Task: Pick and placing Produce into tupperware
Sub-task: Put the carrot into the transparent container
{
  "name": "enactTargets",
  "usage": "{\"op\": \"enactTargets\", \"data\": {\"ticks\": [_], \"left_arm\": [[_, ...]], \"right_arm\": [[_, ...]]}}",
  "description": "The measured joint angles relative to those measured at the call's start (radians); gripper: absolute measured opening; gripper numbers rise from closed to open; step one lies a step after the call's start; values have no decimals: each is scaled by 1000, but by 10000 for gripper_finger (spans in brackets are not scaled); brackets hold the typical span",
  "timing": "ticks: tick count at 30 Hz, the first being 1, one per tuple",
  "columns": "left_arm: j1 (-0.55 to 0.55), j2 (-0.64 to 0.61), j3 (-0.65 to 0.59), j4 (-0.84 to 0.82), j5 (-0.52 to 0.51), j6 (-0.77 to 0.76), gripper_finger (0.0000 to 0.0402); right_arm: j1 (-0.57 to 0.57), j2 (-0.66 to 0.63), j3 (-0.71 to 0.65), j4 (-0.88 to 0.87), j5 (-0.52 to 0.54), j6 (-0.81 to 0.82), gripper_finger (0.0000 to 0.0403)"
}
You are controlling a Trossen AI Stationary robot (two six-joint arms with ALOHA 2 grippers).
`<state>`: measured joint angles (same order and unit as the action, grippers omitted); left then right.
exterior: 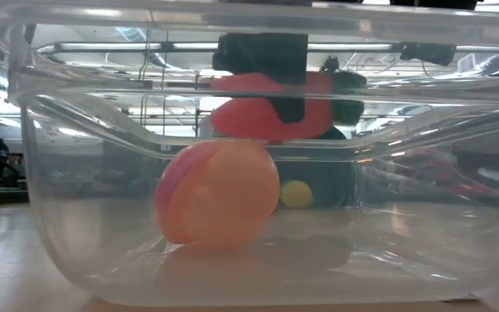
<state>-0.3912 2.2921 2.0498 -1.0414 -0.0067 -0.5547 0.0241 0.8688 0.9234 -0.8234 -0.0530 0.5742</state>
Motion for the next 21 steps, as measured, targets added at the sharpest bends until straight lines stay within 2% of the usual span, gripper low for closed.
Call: {"op": "enactTargets", "data": {"ticks": [21], "left_arm": [[2, -1, -129, 105, 0, 17, 192]], "right_arm": [[0, 0, 0, 0, -9, 1, 85]]}}
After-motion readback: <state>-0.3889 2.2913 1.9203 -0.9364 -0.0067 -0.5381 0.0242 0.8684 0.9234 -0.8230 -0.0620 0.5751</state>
